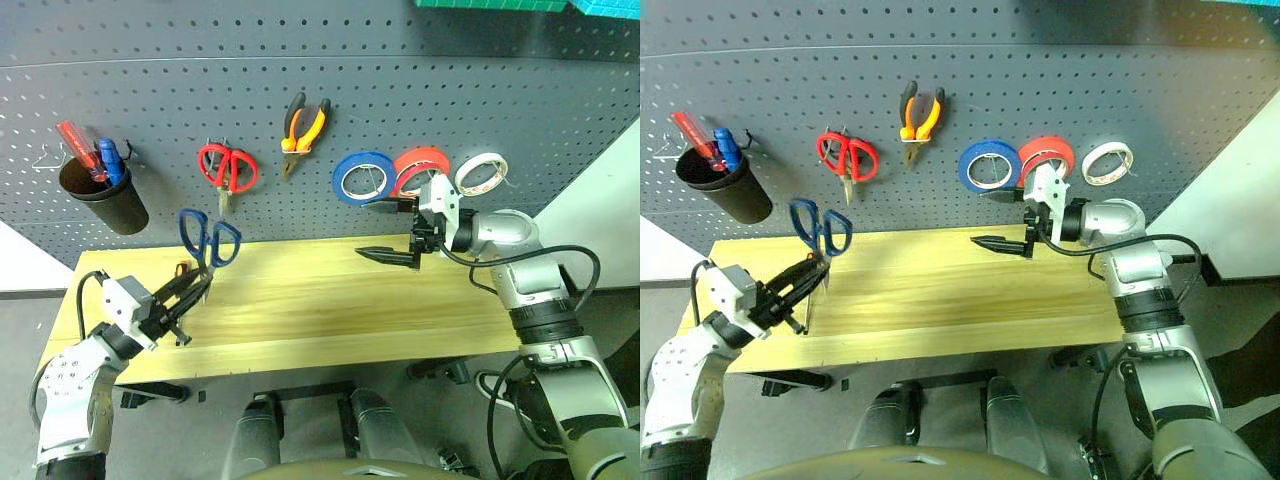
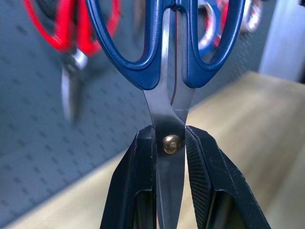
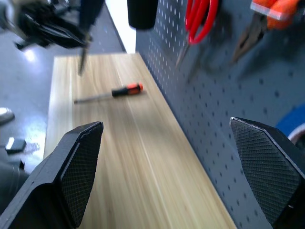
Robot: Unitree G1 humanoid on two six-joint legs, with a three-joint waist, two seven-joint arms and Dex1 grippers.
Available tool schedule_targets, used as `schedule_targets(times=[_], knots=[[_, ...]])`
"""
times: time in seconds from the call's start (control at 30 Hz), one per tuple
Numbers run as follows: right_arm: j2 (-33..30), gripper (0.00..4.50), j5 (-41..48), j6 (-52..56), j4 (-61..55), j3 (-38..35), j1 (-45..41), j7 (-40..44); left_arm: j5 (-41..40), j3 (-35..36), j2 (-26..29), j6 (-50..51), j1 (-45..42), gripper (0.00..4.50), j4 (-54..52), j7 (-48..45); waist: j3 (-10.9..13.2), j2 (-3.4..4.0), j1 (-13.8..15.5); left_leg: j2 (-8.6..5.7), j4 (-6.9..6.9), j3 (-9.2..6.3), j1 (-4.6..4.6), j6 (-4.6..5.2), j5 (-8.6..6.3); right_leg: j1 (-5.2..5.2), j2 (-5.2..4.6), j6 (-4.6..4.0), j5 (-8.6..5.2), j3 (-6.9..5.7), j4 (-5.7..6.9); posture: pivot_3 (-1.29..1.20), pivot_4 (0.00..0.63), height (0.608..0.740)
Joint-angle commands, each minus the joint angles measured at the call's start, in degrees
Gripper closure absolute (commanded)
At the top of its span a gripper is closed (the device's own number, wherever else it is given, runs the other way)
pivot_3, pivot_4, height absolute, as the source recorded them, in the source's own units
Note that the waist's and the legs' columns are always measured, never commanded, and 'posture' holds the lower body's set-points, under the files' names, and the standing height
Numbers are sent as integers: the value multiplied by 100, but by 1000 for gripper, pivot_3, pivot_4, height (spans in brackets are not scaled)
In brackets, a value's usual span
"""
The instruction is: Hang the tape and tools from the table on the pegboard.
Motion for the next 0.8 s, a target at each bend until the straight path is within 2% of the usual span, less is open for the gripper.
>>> schedule_targets(times=[0.03,0.27,0.4,0.63,0.8], knots=[[-50,0,152,44,-179,-159,-62,95,-119,143,-100,-402,-34,3858,19,127,-41,3,4,0,-2,2,0,0,0,0,-1,2,-1,0,0,118,77,740],[-46,0,115,47,-203,-153,-27,68,-98,-74,-628,-1175,658,3858,-528,220,-85,5,-11,5,1,3,10,0,0,1,5,2,0,2,11,115,81,740],[-48,0,110,72,-232,-149,-9,50,-122,-102,-553,-1009,615,3858,-773,463,-96,6,40,5,8,2,9,0,0,5,6,1,0,2,12,115,83,740],[-61,0,114,147,-330,-155,44,7,-199,-44,-321,-326,17,3858,-892,1162,-112,15,46,5,10,2,10,1,1,7,9,3,1,2,16,102,89,740],[-98,0,72,170,-410,-146,134,-40,93,-224,-272,193,-505,3858,-874,1739,-113,15,65,5,12,2,12,2,1,7,10,5,1,2,23,95,89,740]])
